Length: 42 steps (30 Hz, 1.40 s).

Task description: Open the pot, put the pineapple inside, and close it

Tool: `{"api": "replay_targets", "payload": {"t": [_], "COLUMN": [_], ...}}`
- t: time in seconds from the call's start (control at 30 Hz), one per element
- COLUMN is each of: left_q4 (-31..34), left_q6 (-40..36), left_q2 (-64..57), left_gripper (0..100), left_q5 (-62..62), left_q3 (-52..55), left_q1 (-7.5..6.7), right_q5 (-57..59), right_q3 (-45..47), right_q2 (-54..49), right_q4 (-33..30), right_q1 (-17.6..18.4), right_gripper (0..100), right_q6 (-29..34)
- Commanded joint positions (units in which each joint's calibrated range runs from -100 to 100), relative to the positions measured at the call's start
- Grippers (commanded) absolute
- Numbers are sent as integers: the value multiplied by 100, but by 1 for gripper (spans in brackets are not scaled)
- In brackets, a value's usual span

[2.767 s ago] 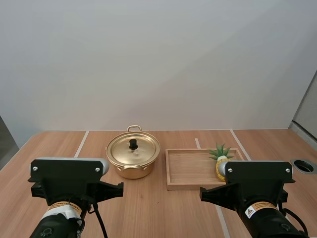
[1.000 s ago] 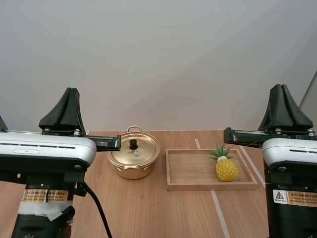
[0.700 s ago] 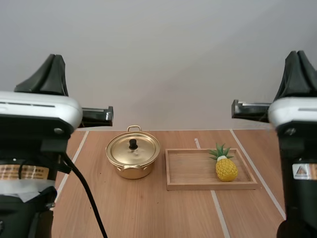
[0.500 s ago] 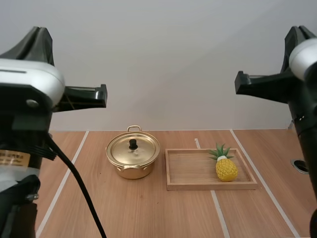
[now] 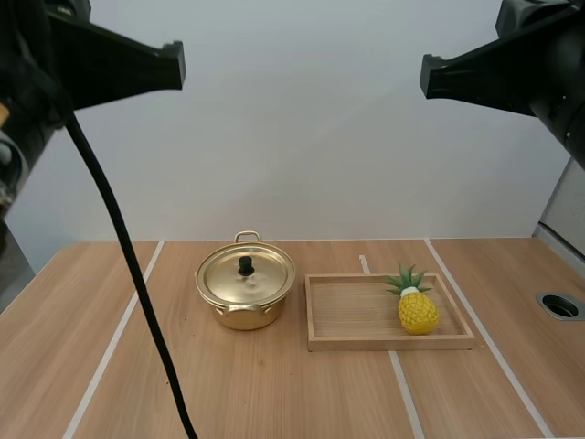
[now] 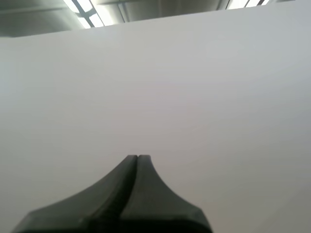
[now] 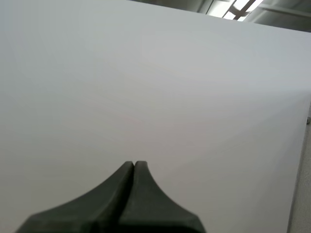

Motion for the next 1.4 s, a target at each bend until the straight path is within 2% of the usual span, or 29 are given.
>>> {"api": "replay_targets", "payload": {"t": [0.0,0.13,0.33,0.6,0.9,1.07,1.37], "left_q4": [-56,-374,-1376,-1557,-1868,-2020,-2107], "left_q6": [-56,255,1245,1573,1733,2144,2492], "left_q2": [422,985,1800,2660,3554,3900,4471], "left_gripper": [0,0,0,0,0,0,0], "left_q5": [752,1804,3724,5645,6003,6083,6948], "left_q3": [-627,-1443,-2581,-3059,-3059,-3059,-3059], "left_q1": [-17,-17,-17,-17,-17,-17,-17], "right_q5": [509,1325,2616,3263,3371,3509,3892], "right_q3": [-303,-713,-1347,-1605,-1605,-1605,-1605], "right_q2": [239,628,1322,1762,1847,2038,2230], "right_q4": [-229,-233,-233,-447,-582,-822,-1084], "right_q1": [-101,-256,-472,-508,-508,-508,-508], "right_gripper": [0,0,0,0,0,0,0], "right_q6": [105,366,459,449,449,449,440]}}
